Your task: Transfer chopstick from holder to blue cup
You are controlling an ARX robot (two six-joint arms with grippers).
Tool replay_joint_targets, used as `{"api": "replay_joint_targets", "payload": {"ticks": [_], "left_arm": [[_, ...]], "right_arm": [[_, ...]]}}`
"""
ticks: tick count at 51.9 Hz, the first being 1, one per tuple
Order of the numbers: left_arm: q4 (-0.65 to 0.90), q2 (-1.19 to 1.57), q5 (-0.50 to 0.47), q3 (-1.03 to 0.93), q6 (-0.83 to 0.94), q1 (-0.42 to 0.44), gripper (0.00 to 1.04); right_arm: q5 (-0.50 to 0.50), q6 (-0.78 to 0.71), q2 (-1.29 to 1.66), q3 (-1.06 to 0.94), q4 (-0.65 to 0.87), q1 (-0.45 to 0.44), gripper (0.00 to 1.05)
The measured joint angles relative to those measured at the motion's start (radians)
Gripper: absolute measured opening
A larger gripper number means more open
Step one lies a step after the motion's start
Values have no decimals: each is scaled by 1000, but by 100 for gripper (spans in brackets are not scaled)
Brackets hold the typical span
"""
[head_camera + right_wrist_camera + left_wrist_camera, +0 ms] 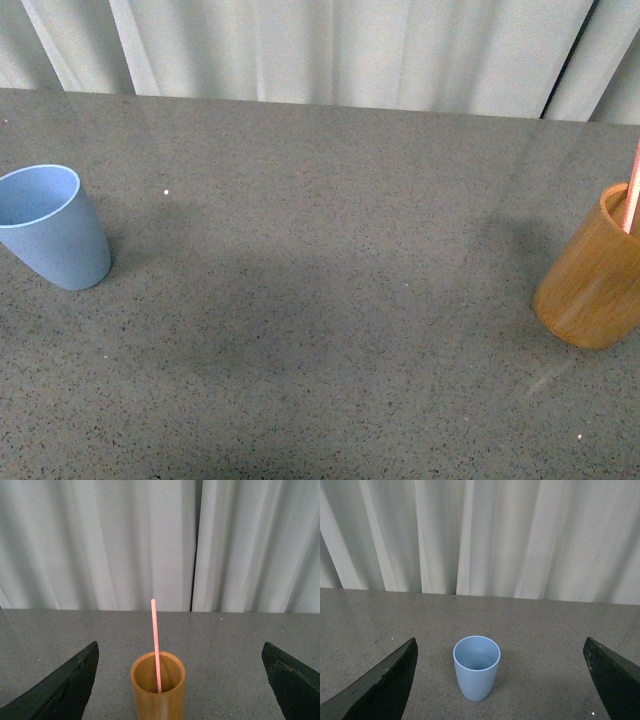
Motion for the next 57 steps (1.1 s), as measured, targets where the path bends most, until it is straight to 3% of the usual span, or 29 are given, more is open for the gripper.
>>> {"api": "replay_joint_targets", "payload": {"ticks": [57], "left_arm": [[0,0,0,0,0,0,98]], "right_arm": [[0,0,0,0,0,0,95]]}}
